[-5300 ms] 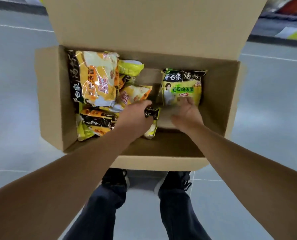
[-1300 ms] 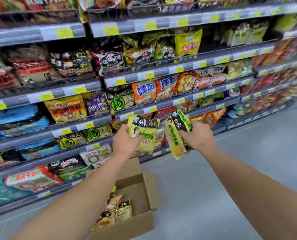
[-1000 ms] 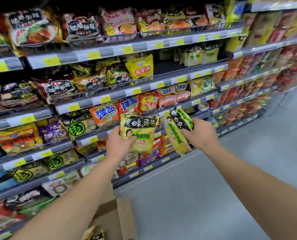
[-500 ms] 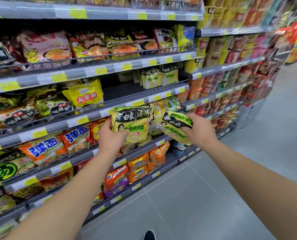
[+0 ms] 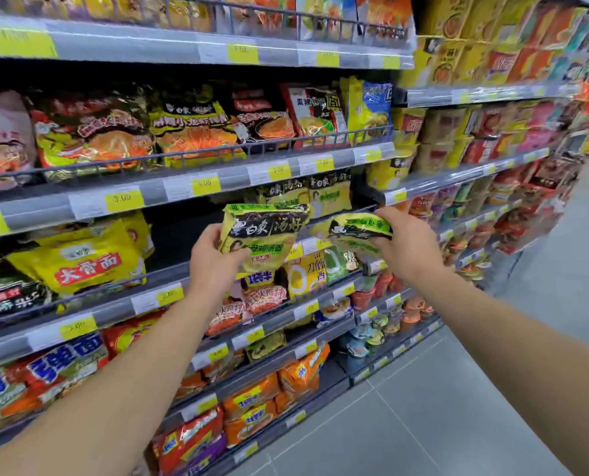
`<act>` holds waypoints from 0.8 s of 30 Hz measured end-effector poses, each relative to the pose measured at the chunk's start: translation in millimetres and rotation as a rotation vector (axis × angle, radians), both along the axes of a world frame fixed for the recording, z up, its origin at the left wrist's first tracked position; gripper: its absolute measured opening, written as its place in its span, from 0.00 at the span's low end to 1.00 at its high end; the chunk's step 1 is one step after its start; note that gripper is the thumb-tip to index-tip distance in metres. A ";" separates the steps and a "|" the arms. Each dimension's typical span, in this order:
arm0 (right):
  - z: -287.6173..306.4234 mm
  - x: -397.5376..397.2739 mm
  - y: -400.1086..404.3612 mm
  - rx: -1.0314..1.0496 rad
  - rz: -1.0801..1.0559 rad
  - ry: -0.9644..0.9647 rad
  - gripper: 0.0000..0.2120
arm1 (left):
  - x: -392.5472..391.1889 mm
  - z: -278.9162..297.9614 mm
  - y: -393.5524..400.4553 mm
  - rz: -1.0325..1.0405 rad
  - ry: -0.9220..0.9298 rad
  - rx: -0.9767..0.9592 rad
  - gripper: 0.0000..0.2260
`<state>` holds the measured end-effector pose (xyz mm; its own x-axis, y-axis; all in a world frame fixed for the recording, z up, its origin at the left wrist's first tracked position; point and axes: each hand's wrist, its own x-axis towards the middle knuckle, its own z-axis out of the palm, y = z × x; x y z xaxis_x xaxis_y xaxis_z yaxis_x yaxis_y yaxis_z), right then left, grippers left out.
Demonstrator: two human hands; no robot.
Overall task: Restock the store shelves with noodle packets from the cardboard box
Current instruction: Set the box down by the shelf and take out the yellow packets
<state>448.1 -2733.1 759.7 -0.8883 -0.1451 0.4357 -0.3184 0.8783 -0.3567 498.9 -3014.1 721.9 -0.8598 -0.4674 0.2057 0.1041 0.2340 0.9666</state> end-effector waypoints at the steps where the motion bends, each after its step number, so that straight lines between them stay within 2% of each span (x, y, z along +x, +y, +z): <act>1: -0.5 -13.5 2.1 0.007 0.003 -0.001 0.20 | -9.4 0.6 1.3 0.004 -0.005 -0.014 0.16; 10: -4.7 -154.3 10.5 0.116 0.075 0.072 0.21 | -95.0 -3.5 20.9 0.056 0.033 -0.012 0.17; 20: -31.4 -282.3 18.5 0.294 0.352 0.137 0.18 | -172.9 -14.0 69.1 0.207 0.016 -0.028 0.18; 24: -56.3 -306.8 14.6 0.315 0.414 0.060 0.21 | -186.4 -18.8 78.8 0.239 0.003 -0.055 0.17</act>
